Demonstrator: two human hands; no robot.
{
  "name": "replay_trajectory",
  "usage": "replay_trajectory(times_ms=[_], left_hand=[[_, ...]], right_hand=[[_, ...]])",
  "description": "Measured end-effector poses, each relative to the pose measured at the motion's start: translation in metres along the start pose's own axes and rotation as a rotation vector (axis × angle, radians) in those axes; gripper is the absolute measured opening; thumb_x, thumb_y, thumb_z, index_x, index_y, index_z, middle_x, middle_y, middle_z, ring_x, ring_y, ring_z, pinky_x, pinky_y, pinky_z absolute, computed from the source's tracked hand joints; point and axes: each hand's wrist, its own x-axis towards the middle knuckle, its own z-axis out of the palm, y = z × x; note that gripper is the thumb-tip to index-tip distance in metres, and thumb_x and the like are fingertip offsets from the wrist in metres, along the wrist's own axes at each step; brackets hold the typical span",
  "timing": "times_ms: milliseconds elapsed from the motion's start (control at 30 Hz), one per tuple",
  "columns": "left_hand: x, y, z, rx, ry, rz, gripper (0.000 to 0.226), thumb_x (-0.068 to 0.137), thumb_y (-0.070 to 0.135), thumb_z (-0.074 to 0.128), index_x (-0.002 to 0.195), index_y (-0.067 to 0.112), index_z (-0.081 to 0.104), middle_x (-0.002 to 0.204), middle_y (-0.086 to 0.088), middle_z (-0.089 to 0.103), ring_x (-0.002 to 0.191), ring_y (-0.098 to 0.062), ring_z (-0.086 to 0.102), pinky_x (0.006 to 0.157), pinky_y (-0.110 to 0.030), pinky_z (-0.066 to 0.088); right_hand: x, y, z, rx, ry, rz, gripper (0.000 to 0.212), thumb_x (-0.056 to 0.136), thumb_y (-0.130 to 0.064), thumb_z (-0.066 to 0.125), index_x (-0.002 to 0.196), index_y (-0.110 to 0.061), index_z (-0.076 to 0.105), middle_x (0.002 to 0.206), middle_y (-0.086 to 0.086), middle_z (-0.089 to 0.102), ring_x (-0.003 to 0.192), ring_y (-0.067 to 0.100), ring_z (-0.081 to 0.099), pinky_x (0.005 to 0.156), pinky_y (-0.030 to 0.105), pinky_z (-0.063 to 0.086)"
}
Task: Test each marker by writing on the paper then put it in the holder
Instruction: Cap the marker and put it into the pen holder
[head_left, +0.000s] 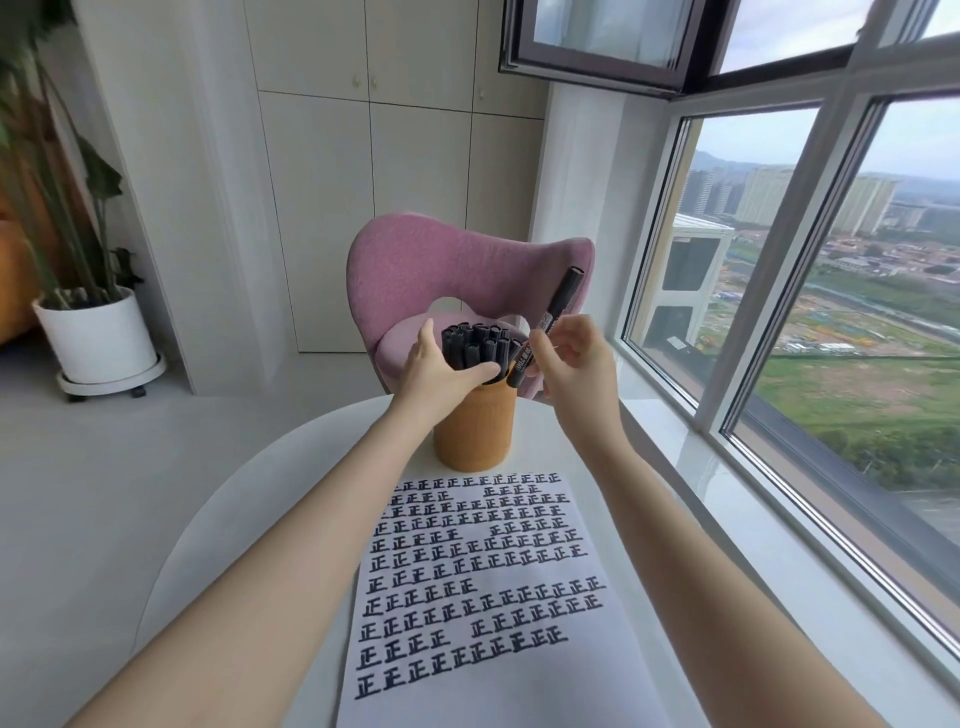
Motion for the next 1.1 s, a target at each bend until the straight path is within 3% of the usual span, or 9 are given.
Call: replay_trajectory(times_ms=[167,300,433,600,767,933,1100], left_hand=[[0.003,-0.002,0.008,-0.023,0.077,0.096,0.077,0.079,0.030,0.070,0.143,0.018,0.029,0.141,-0.005,0.046,0.129,-0.022,0.043,0.099,-0.028,0.035],[-0.003,0.000,0.014,0.152,0.136,0.201,0.068,0.087,0.027,0.060,0.144,0.015,0.025,0.139,-0.012,0.046,0.124,-0.029,0.046,0.092,-0.031,0.038],[-0.002,-0.002,0.014,0.201,0.230,0.256,0.048,0.085,0.035,0.064,0.125,0.020,0.044,0.122,-0.007,0.060,0.108,-0.029,0.057,0.072,-0.026,0.037],[0.003,-0.002,0.015,0.233,0.222,0.237,0.047,0.080,0.044,0.066,0.117,0.024,0.045,0.118,-0.006,0.057,0.105,-0.028,0.056,0.072,-0.027,0.035],[0.005,-0.006,0.011,0.199,0.115,0.243,0.055,0.083,0.039,0.061,0.131,0.037,0.035,0.129,-0.005,0.052,0.114,-0.026,0.052,0.080,-0.028,0.035],[0.007,-0.005,0.011,0.146,0.126,0.235,0.046,0.081,0.032,0.062,0.124,0.031,0.047,0.124,-0.004,0.055,0.111,-0.026,0.054,0.082,-0.029,0.040],[0.006,-0.001,0.012,0.083,0.072,0.166,0.068,0.079,0.030,0.062,0.139,0.026,0.031,0.136,-0.005,0.045,0.123,-0.024,0.045,0.092,-0.029,0.035]], right_hand=[[0.005,0.008,0.006,-0.005,0.015,-0.057,0.021,0.091,-0.015,0.061,0.082,-0.028,0.047,0.080,-0.005,0.058,0.077,0.030,0.065,0.067,0.028,0.049],[0.008,0.014,0.010,-0.006,0.005,-0.072,0.020,0.092,-0.015,0.060,0.083,-0.027,0.047,0.078,-0.004,0.058,0.073,0.031,0.064,0.066,0.038,0.051],[0.010,0.020,0.012,0.000,-0.003,-0.070,0.015,0.089,-0.025,0.060,0.083,-0.030,0.047,0.080,0.008,0.063,0.069,0.033,0.062,0.067,0.045,0.053],[0.012,0.022,0.014,-0.027,-0.009,-0.080,0.016,0.088,-0.028,0.059,0.084,-0.033,0.045,0.081,0.013,0.064,0.064,0.027,0.057,0.066,0.044,0.052],[0.015,0.023,0.017,-0.062,-0.033,-0.097,0.017,0.091,-0.025,0.057,0.086,-0.033,0.043,0.078,0.004,0.063,0.067,0.026,0.062,0.067,0.047,0.055],[0.015,0.017,0.011,-0.044,-0.017,-0.106,0.019,0.091,-0.019,0.058,0.085,-0.029,0.043,0.077,0.009,0.062,0.070,0.032,0.062,0.067,0.051,0.053],[0.021,0.023,0.002,-0.034,0.067,-0.076,0.010,0.091,-0.019,0.056,0.089,-0.017,0.046,0.077,-0.001,0.057,0.070,0.018,0.058,0.068,0.053,0.054]])
